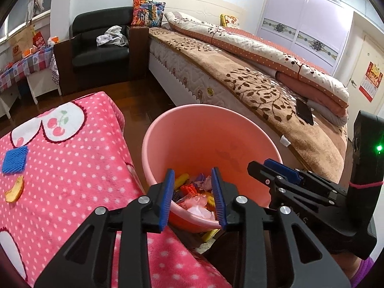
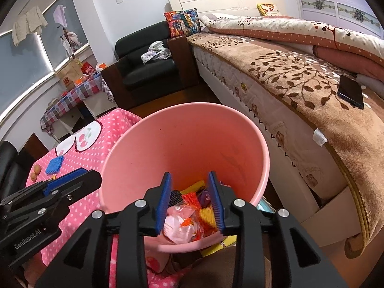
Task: Collect trash
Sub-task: 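Open both grippers to drop the bag and sponge into the bucket, then move both open grippers back over the yellow chip and blue mesh pad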
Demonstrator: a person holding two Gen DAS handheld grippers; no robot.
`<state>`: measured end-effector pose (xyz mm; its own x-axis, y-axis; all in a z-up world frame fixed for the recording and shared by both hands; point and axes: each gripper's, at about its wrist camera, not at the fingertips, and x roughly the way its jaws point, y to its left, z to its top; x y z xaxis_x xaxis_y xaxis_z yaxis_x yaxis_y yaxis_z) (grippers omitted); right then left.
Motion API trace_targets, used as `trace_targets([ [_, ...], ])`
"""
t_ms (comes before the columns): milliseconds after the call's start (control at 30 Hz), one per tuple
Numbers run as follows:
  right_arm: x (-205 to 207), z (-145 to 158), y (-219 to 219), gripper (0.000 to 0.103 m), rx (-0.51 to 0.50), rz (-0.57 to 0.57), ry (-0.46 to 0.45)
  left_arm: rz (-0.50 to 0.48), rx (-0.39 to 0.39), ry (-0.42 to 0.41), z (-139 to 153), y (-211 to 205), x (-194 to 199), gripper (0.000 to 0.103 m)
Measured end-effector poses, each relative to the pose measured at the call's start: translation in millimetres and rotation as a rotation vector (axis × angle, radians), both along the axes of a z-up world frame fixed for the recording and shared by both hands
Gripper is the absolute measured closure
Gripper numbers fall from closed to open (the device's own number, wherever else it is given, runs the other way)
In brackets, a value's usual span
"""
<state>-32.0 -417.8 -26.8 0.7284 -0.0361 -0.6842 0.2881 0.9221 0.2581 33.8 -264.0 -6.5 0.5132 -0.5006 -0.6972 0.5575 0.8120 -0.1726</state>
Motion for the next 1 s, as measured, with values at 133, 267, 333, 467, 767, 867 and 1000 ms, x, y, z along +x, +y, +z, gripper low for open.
trace_targets([
  [133, -1, 2, 3, 0.066, -0.003, 0.002, -0.005, 0.009, -0.001, -0.004, 1, 4, -1, 0.071],
  [267, -2, 4, 8, 0.06, 0.0, 0.012, -0.015, 0.022, 0.001, 0.0, 0, 9, -2, 0.071],
  [333, -3, 6, 10, 0.06, 0.003, 0.02, -0.02, 0.028, 0.002, 0.003, 0, 12, -2, 0.071],
  [467, -3, 9, 16, 0.058, -0.001, 0.034, -0.029, 0.058, 0.0, 0.005, 0, 21, -3, 0.071],
  [767, -1, 16, 49, 0.056, 0.001, 0.113, -0.059, 0.153, 0.002, 0.002, 5, 59, -4, 0.071],
  [867, 0, 19, 63, 0.055, -0.002, 0.149, -0.071, 0.187, 0.002, 0.003, 7, 73, -4, 0.071],
  [1000, 2, 22, 83, 0.055, -0.01, 0.19, -0.079, 0.243, 0.001, 0.007, 7, 98, -5, 0.071],
])
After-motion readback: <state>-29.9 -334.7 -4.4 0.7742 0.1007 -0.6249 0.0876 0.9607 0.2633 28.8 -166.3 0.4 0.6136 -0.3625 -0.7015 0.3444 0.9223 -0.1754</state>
